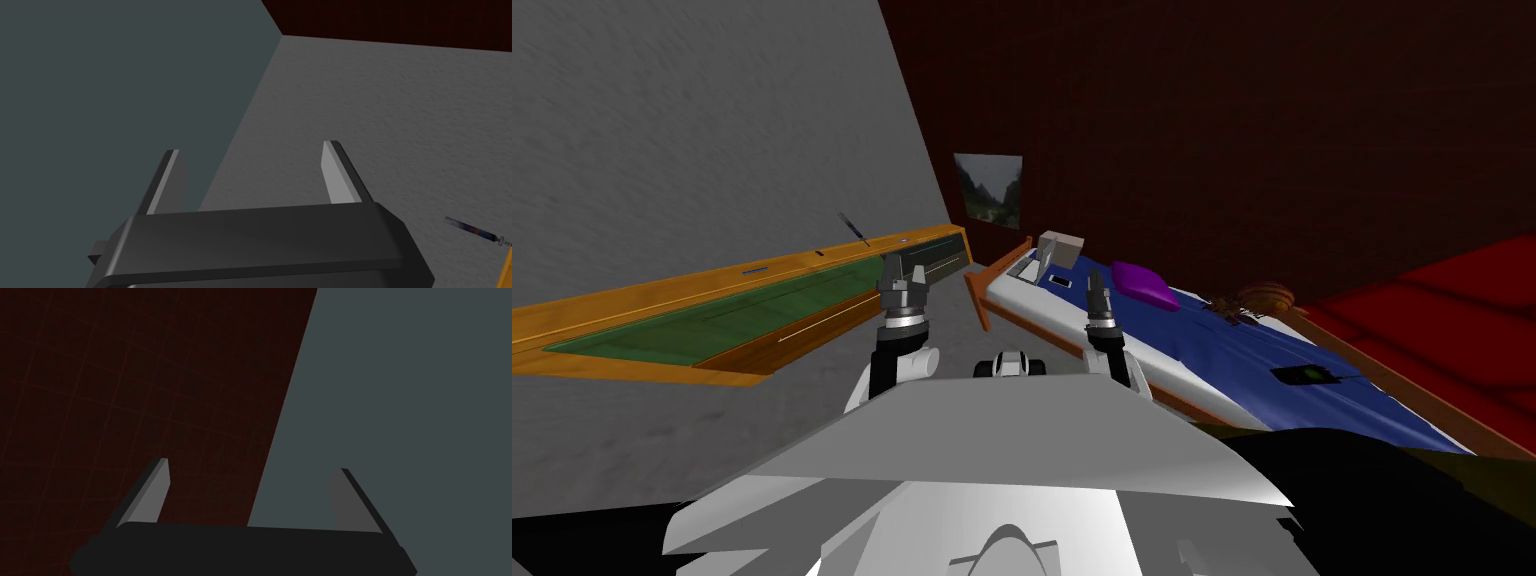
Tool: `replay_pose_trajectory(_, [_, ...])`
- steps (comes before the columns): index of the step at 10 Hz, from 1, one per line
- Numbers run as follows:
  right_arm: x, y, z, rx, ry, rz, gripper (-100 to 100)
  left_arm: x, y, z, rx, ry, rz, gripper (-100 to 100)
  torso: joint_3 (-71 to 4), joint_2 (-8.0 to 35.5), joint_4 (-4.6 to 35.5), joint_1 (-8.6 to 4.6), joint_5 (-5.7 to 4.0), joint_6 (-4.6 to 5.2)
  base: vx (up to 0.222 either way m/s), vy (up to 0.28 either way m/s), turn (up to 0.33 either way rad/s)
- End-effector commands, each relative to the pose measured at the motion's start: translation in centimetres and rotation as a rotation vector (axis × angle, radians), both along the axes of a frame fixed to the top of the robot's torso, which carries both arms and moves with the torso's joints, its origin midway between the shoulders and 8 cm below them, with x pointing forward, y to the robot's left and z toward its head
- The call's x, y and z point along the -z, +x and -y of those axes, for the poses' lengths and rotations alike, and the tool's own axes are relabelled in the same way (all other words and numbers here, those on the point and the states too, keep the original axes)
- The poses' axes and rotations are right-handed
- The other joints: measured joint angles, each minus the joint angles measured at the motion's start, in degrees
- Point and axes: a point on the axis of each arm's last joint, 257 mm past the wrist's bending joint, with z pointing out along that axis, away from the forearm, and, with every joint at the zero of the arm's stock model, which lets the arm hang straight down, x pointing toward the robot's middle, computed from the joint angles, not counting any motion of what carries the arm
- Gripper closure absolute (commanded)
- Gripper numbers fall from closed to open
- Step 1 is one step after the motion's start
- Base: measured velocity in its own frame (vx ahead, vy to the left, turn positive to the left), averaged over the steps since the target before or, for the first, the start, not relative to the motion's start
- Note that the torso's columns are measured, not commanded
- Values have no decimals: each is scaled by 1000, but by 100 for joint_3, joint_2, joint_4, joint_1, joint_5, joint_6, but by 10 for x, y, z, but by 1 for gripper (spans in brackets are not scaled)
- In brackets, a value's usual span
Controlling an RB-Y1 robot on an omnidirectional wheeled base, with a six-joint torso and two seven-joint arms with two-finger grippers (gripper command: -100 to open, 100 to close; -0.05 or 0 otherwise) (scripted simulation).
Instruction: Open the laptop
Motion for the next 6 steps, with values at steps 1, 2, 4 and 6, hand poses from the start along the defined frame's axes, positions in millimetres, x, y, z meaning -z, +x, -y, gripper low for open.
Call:
replay_pose_trajectory(1, [24,12,15,74,-121,-67,-100,0,0,0,0,0,0,0,8,12,4,-15,-4,0,77,118,47])
replay_pose_trajectory(2, [33,16,22,102,-165,-91,-100,0,0,0,0,0,0,0,11,16,6,-23,-7,0,54,111,39])
replay_pose_trajectory(4, [56,25,44,182,-294,-161,-100,0,0,0,0,0,0,0,6,7,3,0,-1,-1,85,156,67])
replay_pose_trajectory(6, [76,33,67,255,-413,-224,-100,0,0,0,0,0,0,0,-4,-6,-1,-6,-1,0,110,141,46])
